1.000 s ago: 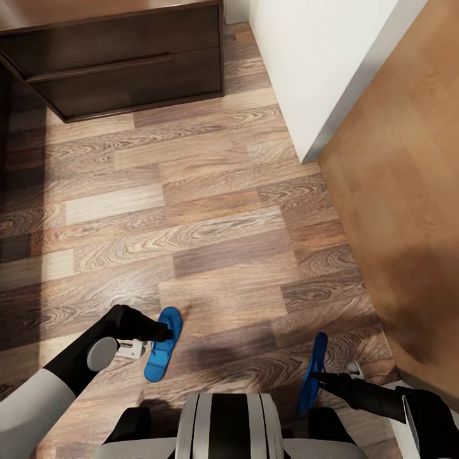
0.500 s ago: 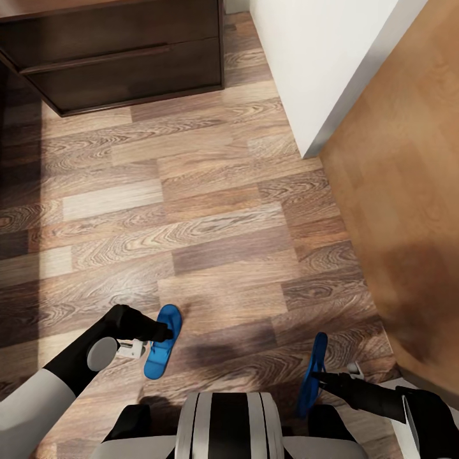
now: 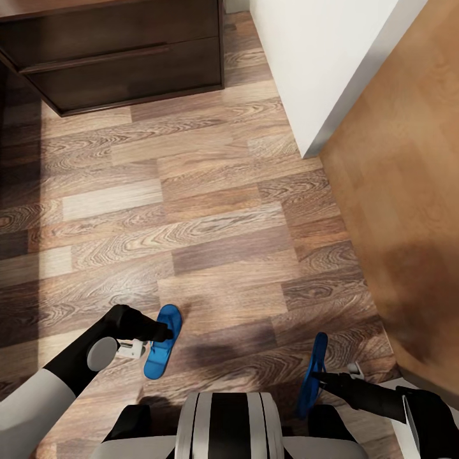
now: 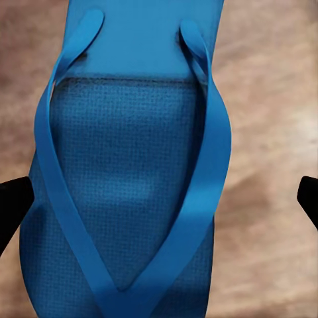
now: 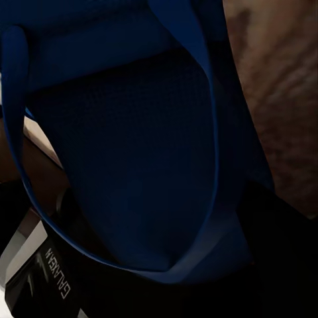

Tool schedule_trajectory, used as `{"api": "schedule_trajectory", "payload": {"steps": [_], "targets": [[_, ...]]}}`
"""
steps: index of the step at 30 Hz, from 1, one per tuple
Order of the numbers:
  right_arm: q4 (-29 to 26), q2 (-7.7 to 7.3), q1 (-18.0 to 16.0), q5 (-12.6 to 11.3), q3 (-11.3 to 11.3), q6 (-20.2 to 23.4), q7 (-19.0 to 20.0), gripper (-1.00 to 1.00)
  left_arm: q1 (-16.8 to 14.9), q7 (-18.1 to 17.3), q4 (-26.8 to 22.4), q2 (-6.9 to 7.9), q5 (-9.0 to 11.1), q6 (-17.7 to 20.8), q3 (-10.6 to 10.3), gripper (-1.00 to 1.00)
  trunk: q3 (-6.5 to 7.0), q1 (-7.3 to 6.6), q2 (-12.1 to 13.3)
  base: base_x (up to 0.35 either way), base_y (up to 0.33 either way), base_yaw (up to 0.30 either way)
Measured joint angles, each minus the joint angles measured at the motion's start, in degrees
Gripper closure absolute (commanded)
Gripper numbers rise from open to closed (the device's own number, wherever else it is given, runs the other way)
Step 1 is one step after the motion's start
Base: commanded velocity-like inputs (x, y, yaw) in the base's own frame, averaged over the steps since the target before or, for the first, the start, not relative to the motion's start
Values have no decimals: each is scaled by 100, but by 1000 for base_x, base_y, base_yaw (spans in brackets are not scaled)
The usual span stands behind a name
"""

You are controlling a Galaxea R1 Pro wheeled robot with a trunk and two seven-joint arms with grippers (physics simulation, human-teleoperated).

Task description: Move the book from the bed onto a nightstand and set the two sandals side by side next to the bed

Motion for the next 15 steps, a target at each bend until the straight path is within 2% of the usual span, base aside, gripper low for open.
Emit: {"api": "schedule_trajectory", "payload": {"steps": [15], "targets": [[-2, 0, 0, -1, -2, 0, 0, 100, 0, -7, 0, 30, -4, 0, 11, -100, 0, 0, 0, 0, 0, 0]]}}
